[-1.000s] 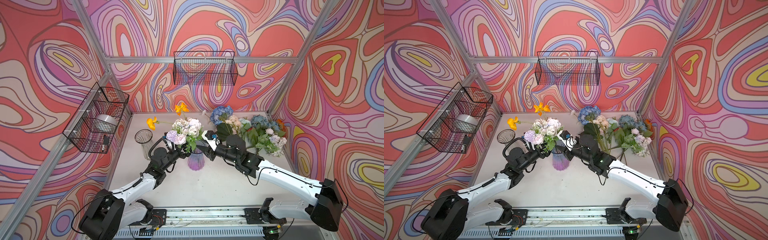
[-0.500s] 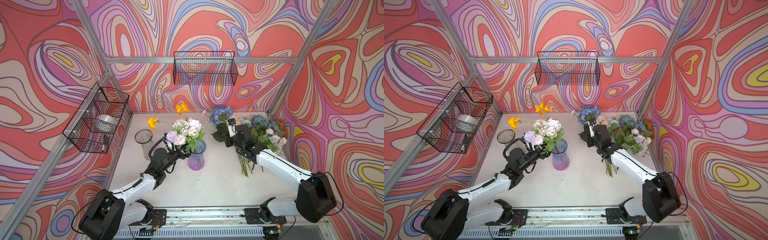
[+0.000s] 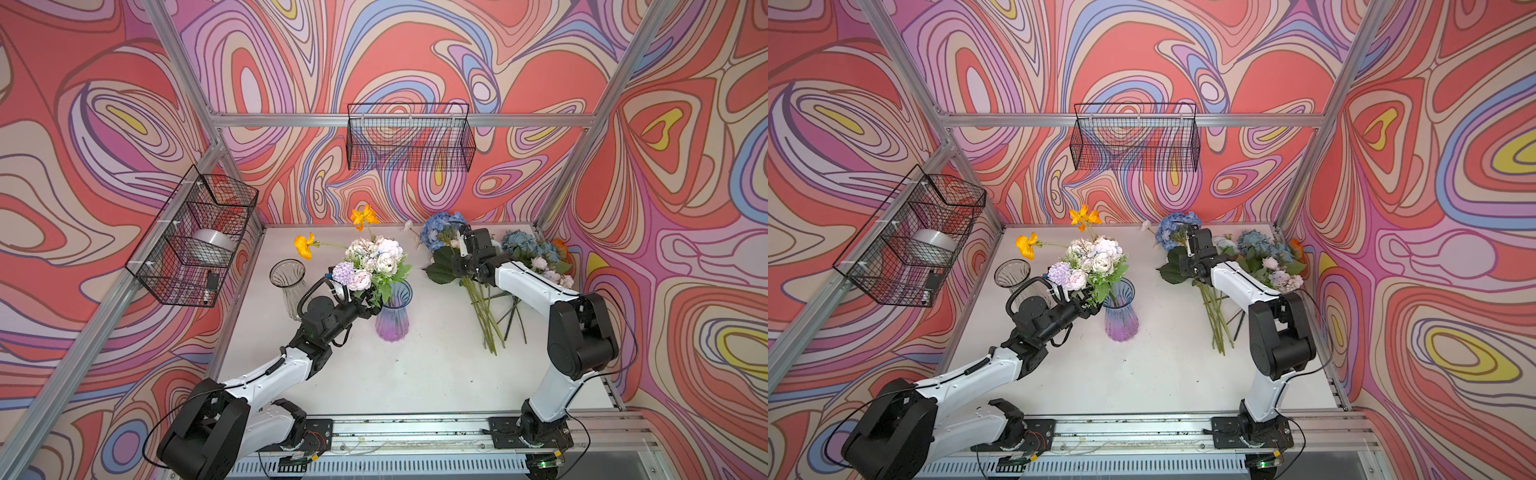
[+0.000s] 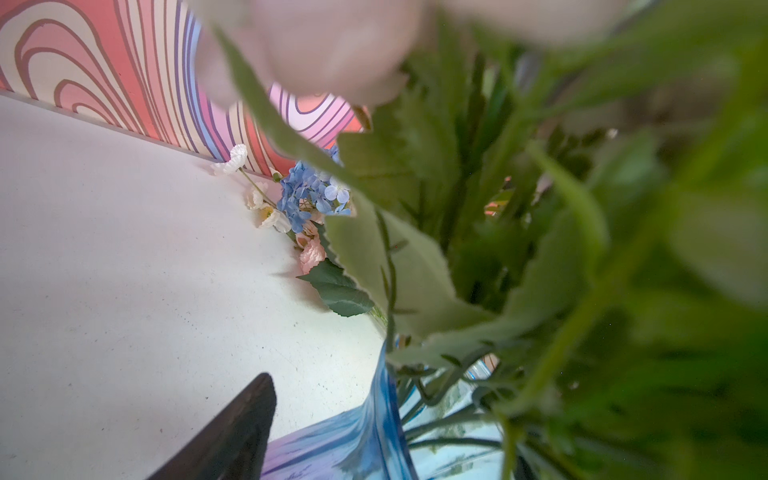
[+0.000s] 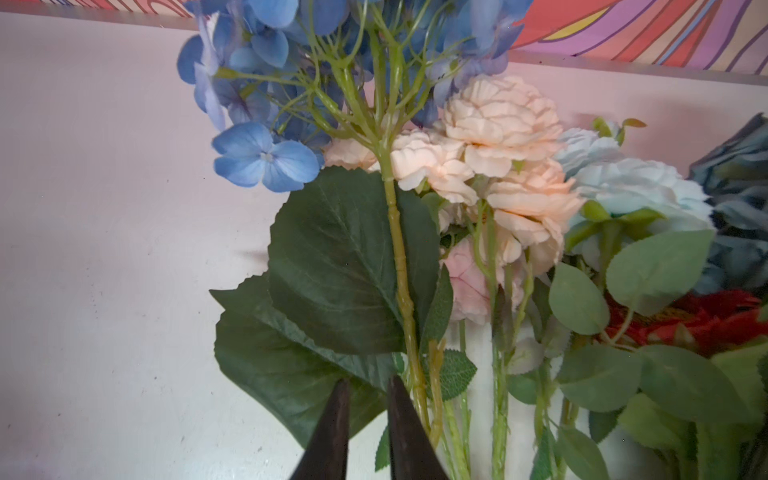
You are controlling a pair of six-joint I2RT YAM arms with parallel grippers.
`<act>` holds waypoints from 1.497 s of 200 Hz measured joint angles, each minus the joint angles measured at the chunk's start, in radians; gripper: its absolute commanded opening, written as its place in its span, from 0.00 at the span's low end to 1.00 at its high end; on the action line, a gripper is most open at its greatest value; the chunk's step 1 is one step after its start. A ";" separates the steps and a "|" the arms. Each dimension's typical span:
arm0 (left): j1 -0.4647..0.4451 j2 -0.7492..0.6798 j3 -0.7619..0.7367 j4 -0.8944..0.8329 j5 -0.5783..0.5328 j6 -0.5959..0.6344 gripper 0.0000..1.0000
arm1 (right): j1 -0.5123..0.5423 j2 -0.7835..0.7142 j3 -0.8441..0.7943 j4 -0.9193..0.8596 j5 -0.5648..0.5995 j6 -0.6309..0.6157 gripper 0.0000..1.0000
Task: Arrange the flowers into the vase
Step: 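Close right gripper on the blue hydrangea stem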
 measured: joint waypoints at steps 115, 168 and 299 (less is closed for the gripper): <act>0.000 0.000 0.006 -0.011 -0.002 0.001 0.87 | -0.001 0.172 0.106 -0.098 0.136 -0.027 0.21; 0.000 0.000 0.007 -0.016 -0.002 0.003 0.87 | -0.001 0.169 0.100 -0.097 0.175 -0.030 0.22; 0.000 -0.008 0.008 -0.030 -0.003 0.003 0.87 | -0.007 0.183 0.093 -0.085 0.162 -0.037 0.00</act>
